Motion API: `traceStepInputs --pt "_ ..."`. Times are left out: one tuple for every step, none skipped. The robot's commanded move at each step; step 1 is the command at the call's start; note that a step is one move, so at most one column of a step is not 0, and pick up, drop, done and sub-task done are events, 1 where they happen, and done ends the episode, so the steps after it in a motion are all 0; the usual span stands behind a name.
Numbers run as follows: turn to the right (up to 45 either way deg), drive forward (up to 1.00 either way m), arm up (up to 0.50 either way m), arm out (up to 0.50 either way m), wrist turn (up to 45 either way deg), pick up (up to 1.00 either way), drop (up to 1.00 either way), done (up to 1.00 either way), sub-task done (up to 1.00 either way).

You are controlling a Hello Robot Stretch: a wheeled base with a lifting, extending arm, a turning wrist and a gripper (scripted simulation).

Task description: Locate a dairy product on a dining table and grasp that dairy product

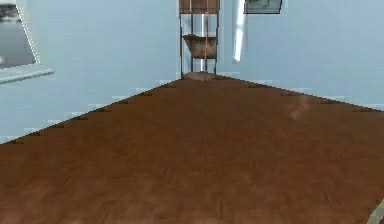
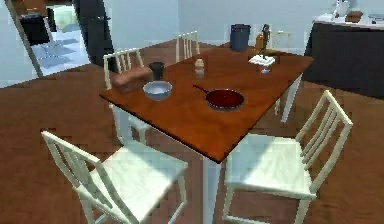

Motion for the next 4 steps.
traceStepInputs --pt "0.0 0.70 0.00 0.00 0.0 0.00 0.00 0.00 0.00" --pt "36.0 0.00 0.00 0.00 0.0 0.00 0.00 0.00 0.00" --pt "0.0 0.65 0.00 0.00 0.0 0.00 0.00 0.00 0.00" --pt "45.0 0.00 0.00 0.00 0.0 0.00 0.00 0.00 0.00"
